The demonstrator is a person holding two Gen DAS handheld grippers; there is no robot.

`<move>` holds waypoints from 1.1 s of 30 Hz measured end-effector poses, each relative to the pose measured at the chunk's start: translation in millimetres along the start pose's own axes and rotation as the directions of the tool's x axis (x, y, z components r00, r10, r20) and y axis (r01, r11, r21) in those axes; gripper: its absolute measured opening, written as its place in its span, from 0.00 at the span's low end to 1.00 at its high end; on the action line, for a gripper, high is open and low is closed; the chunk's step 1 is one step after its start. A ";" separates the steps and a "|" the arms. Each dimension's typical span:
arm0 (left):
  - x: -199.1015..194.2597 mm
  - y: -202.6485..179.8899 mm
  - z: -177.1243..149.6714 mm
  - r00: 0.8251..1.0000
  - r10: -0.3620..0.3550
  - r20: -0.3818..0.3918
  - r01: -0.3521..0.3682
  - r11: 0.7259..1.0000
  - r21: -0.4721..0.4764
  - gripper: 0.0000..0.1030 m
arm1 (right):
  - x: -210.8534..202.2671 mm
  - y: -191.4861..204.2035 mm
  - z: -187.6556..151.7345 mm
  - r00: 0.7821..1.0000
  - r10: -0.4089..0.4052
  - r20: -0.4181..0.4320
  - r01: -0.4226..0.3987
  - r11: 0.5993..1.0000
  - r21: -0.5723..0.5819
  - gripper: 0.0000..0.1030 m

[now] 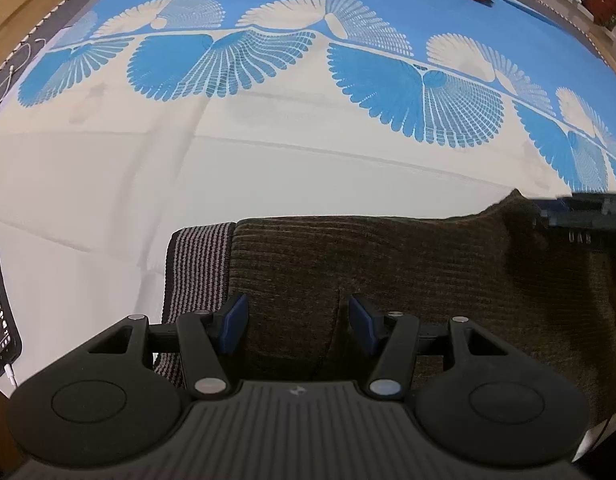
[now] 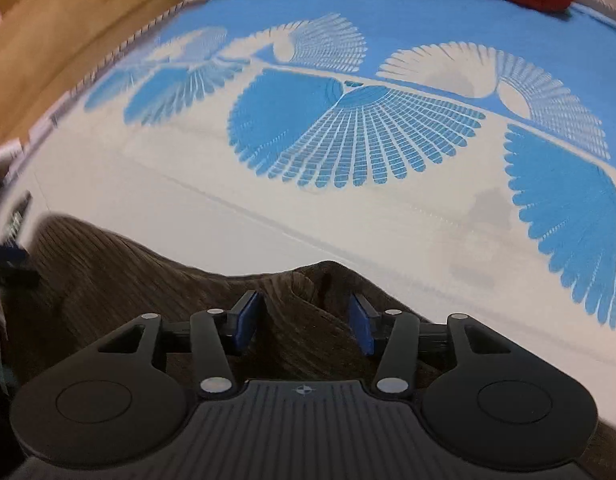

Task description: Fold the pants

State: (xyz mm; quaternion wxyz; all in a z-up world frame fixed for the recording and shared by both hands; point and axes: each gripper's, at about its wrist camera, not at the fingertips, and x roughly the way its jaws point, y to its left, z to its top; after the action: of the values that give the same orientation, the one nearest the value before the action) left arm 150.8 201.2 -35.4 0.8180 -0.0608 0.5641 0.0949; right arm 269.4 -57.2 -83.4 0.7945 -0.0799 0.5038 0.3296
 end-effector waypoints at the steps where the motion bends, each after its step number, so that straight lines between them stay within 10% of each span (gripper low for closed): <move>1: 0.0 -0.2 0.1 1.000 0.001 0.001 -0.001 1.000 0.006 0.59 | -3.2 -0.3 3.9 0.999 0.039 0.018 -0.040 0.999 0.009 0.21; 8: 3.4 8.0 1.8 1.000 0.002 0.006 -0.002 1.000 0.003 0.59 | -0.2 -6.5 3.7 0.999 0.001 0.049 -0.003 0.999 0.044 0.14; 12: 22.1 16.3 -5.3 0.994 0.077 -0.073 -0.076 0.997 0.027 0.58 | -3.0 -14.1 2.0 0.994 -0.093 0.065 0.087 0.992 0.092 0.49; 14: 22.2 18.2 -8.6 0.994 0.089 -0.066 -0.087 0.995 0.040 0.58 | -10.1 -21.5 0.0 0.986 -0.144 0.081 0.133 0.983 0.130 0.49; 18: 10.8 19.1 -12.3 0.996 0.087 -0.022 -0.087 0.996 0.028 0.58 | -45.1 -43.0 -3.5 0.919 -0.373 0.126 0.338 0.911 0.236 0.47; 27: -18.8 -5.3 -11.7 0.997 0.009 0.081 -0.012 0.999 0.040 0.58 | -188.9 -95.1 -52.2 0.847 -0.432 0.309 0.270 0.851 0.451 0.48; 33: -30.9 -36.1 -15.7 0.992 -0.021 0.125 0.006 0.993 0.120 0.59 | -286.8 -153.8 -145.8 0.784 -0.529 0.323 0.215 0.721 0.658 0.48</move>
State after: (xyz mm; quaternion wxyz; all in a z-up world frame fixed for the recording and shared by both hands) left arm 133.9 160.1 -12.4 0.8548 -0.0095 0.5155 0.0591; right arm 174.4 -369.7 59.7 0.9302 0.1531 0.3335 -0.0071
